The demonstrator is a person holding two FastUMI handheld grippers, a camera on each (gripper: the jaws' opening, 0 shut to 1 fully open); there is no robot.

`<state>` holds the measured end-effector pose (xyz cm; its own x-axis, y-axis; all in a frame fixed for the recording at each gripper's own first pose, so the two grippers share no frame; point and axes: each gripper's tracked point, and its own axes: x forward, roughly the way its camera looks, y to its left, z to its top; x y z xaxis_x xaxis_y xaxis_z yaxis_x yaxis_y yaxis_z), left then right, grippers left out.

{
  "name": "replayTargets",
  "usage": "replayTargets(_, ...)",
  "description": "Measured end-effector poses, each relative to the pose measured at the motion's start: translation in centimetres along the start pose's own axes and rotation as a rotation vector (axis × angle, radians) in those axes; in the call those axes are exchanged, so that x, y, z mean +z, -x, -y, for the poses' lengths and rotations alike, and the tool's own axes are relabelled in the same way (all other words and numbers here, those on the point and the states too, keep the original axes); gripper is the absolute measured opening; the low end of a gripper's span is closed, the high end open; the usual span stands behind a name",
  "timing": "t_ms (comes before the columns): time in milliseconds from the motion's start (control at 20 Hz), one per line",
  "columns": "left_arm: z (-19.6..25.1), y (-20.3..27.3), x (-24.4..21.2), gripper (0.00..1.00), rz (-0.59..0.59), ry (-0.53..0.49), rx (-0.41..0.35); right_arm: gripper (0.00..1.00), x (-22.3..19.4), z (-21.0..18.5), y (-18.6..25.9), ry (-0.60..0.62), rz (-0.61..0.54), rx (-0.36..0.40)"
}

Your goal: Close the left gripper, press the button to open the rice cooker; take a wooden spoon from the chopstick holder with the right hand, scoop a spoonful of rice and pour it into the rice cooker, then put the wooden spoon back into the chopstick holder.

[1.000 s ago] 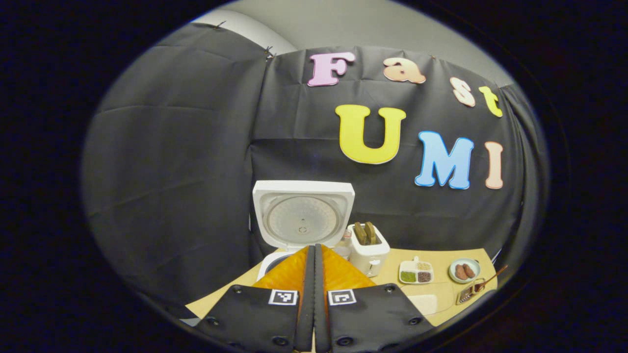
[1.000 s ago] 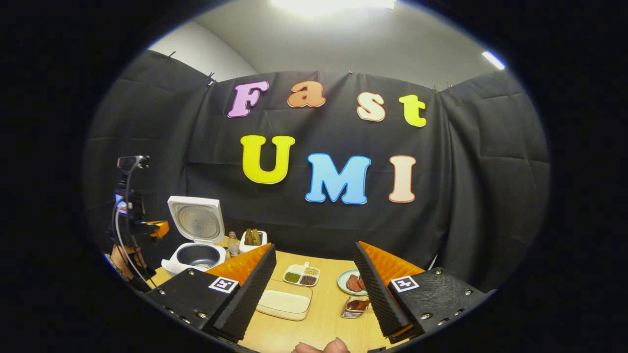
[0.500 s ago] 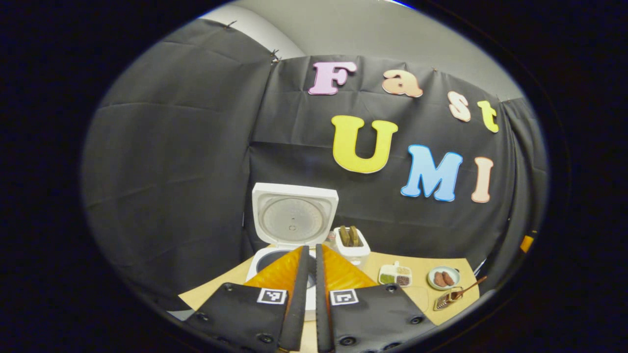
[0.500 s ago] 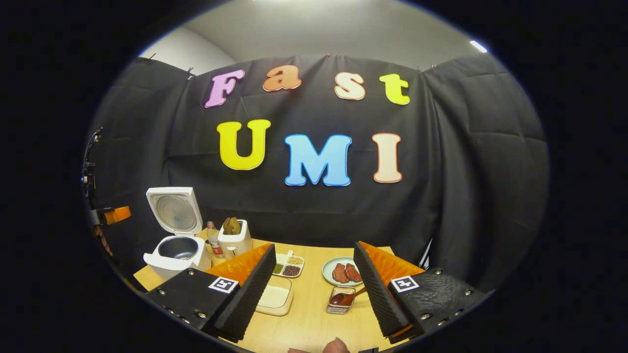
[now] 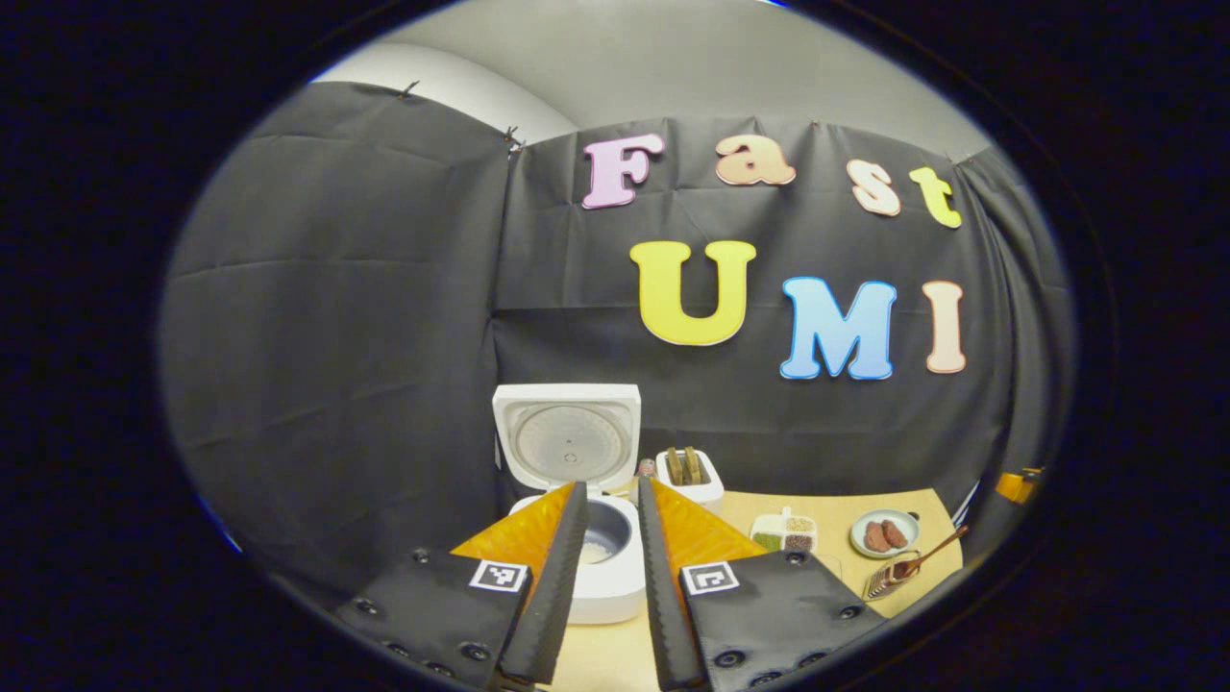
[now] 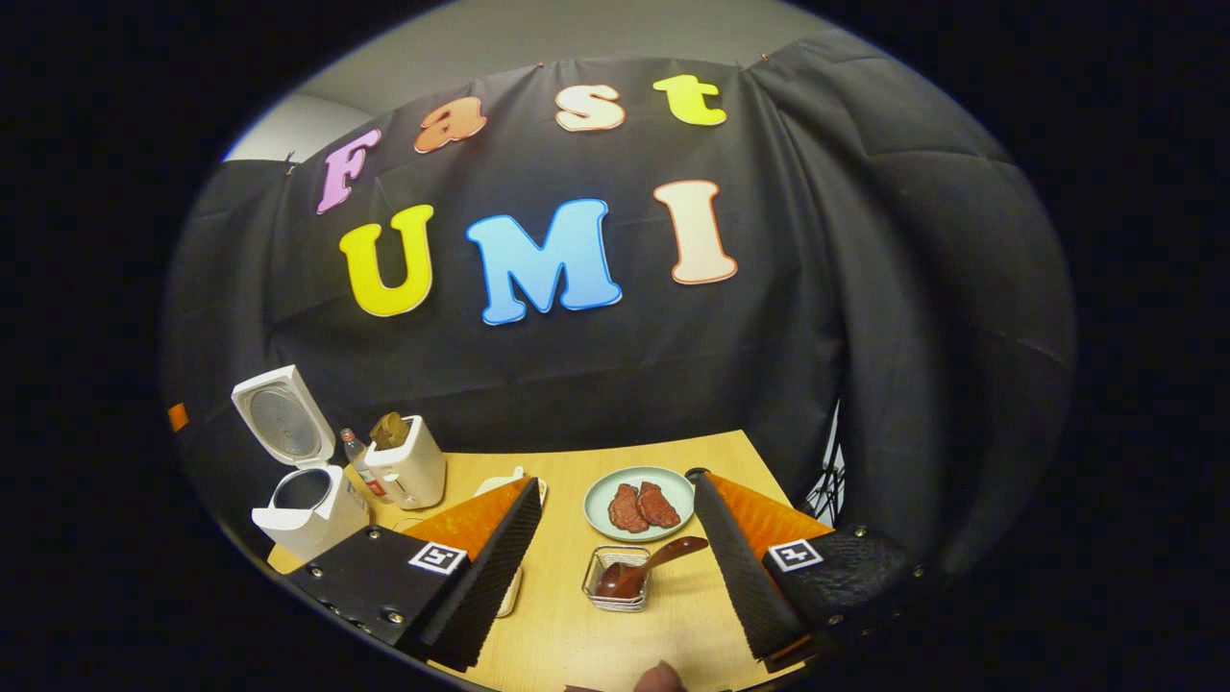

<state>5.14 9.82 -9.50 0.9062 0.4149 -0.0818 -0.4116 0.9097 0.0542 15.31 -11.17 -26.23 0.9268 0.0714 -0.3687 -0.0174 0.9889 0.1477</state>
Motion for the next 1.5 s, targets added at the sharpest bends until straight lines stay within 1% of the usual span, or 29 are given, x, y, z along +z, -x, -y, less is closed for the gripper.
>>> replayTargets(50,0.4,0.6,-0.2,0.53,-0.008,0.012,0.003,1.00,-0.9,0.9,-1.0,-0.003,-0.012,0.002)
replayTargets(200,1.3,1.7,-0.7,0.70,-0.023,0.036,0.036,1.00,-3.6,2.5,-3.5,-0.044,-0.061,0.020)
replayTargets(300,1.8,2.5,-1.2,0.72,-0.033,0.027,0.054,1.00,-5.8,3.2,-4.8,-0.045,-0.090,0.022)
replayTargets(350,2.1,2.7,-1.2,0.70,-0.036,0.020,0.057,1.00,-7.0,3.3,-5.4,-0.044,-0.105,0.025)
replayTargets(450,2.5,3.3,-1.3,0.70,-0.045,-0.003,0.067,1.00,-9.3,3.1,-6.4,-0.052,-0.142,0.038)
replayTargets(550,2.9,3.9,-1.1,0.72,-0.045,-0.018,0.068,1.00,-11.3,2.8,-7.4,-0.063,-0.174,0.050)
replayTargets(600,3.0,4.2,-1.0,0.77,-0.045,-0.025,0.067,1.00,-12.0,2.7,-8.0,-0.062,-0.182,0.050)
replayTargets(700,3.0,4.8,-1.2,0.83,-0.048,-0.036,0.070,1.00,-13.2,2.5,-9.1,-0.068,-0.198,0.050)
replayTargets(850,2.8,5.5,-1.2,0.82,-0.048,-0.033,0.078,1.00,-14.2,2.2,-10.8,-0.100,-0.217,0.050)
replayTargets(900,2.7,5.6,-1.3,0.87,-0.047,-0.030,0.079,0.98,-14.5,2.1,-11.4,-0.105,-0.225,0.042)
replayTargets(950,2.5,5.7,-1.5,0.88,-0.049,-0.030,0.081,0.89,-14.9,2.1,-11.9,-0.110,-0.234,0.031)
replayTargets(1000,2.5,5.9,-1.5,0.90,-0.052,-0.031,0.076,0.84,-15.0,1.9,-12.3,-0.117,-0.241,0.028)
replayTargets(1050,2.5,5.9,-1.8,0.90,-0.055,-0.032,0.071,0.80,-15.4,1.4,-12.3,-0.125,-0.251,0.040)
replayTargets(1100,2.4,6.0,-1.8,0.90,-0.057,-0.030,0.069,0.80,-15.7,1.2,-12.5,-0.129,-0.258,0.041)
replayTargets(1200,2.2,6.2,-1.8,0.91,-0.056,-0.019,0.059,0.55,-16.2,1.8,-13.3,-0.130,-0.259,0.005)
replayTargets(1250,2.1,6.4,-2.1,0.92,-0.061,-0.015,0.059,0.27,-16.2,1.5,-13.6,-0.152,-0.267,0.011)
replayTargets(1300,1.8,6.5,-2.1,0.91,-0.061,-0.015,0.063,0.26,-16.0,1.2,-12.8,-0.180,-0.278,0.018)
replayTargets(1350,1.5,6.5,-2.2,0.91,-0.063,-0.016,0.066,0.19,-16.4,1.3,-13.9,-0.202,-0.280,0.005)
replayTargets(1450,0.9,6.5,-2.1,0.91,-0.062,-0.009,0.071,0.19,-16.0,0.9,-13.6,-0.238,-0.291,0.023)
replayTargets(1500,0.7,6.5,-2.1,0.92,-0.060,-0.005,0.072,0.14,-16.0,0.8,-13.5,-0.245,-0.301,0.031)
